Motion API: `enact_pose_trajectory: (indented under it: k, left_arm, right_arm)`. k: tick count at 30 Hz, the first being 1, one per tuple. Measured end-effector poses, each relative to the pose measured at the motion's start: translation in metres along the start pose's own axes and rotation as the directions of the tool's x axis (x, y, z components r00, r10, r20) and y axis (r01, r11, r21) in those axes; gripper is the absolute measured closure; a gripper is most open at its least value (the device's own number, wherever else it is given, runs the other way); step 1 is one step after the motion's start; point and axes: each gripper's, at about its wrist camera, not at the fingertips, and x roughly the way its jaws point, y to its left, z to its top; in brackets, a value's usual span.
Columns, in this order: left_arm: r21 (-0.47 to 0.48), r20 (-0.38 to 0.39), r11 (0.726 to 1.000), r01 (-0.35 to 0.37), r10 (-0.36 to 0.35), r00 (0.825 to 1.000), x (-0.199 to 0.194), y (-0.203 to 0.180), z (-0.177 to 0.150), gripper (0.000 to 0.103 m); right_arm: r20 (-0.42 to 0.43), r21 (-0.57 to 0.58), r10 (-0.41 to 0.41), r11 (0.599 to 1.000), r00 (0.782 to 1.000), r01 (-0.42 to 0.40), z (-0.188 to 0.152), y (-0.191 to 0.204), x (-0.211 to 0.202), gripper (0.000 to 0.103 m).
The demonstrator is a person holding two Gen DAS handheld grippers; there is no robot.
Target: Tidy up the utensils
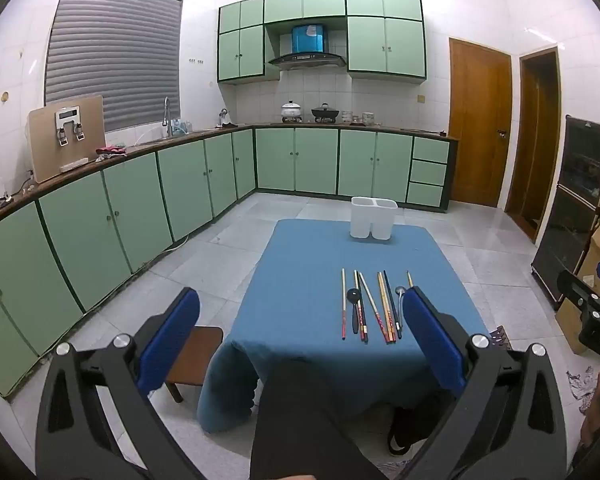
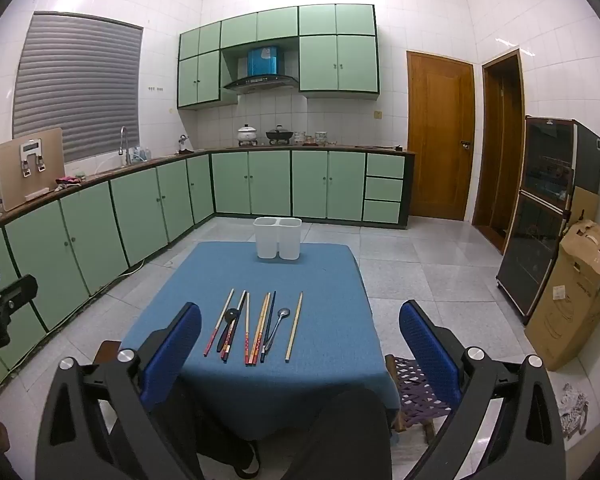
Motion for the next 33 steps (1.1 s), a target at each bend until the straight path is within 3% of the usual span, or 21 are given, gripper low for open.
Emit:
enact_pose_trajectory:
  k: [33]
  left_arm:
    - [-0.007,-0.008,1.0,0.003,-0.003,1.0,0.0003,0.0027,-0.0003,0.005]
  right_arm:
    - [0.001,-0.001,0.0,1.0,1.0,0.0,-0.0006,-0.0044,-0.0003,0.006]
